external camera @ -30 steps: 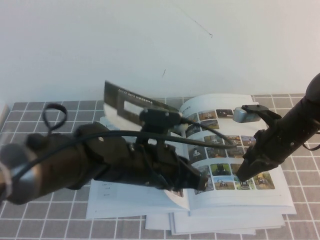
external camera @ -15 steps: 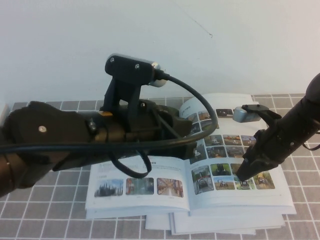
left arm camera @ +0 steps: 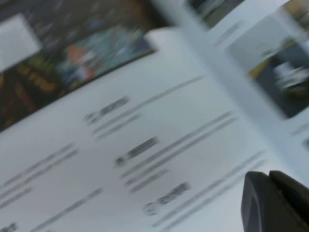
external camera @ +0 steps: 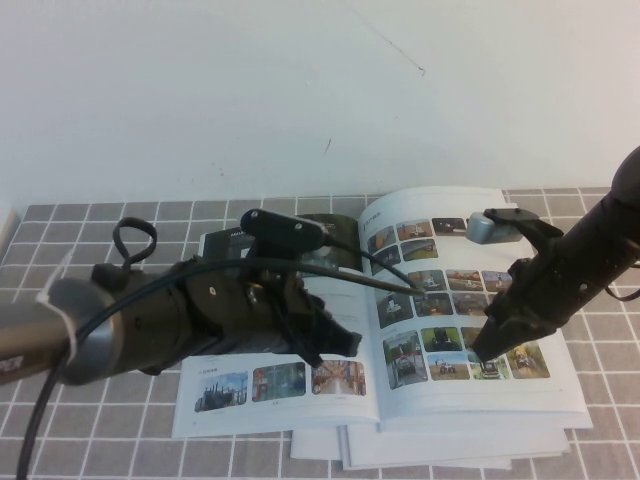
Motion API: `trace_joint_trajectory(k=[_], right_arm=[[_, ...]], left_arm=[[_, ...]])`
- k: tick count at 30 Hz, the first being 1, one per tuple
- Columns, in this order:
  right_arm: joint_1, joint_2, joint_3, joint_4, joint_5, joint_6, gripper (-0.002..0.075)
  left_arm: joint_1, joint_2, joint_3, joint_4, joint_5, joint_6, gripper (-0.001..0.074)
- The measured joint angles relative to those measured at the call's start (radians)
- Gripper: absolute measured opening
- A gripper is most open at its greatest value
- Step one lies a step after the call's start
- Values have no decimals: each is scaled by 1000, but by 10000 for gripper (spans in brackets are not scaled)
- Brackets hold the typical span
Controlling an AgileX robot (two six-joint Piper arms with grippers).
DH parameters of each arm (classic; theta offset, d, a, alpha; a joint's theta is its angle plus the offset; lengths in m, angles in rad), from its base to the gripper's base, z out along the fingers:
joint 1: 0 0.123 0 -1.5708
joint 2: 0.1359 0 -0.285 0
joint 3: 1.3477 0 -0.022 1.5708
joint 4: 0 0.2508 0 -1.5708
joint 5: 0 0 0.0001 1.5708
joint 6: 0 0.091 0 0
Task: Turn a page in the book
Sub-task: Open the closed book
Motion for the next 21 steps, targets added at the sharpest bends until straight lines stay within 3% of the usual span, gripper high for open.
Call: trace_joint_trajectory(k=[8,21], right_arm=[[0,0,18,0,-18,31,-1],[0,-18,134,21,-121,29,-1]], left_arm=[[51,108,0,-2,-24,0,-4],[53,161,-10,-6,-23,2,-4]])
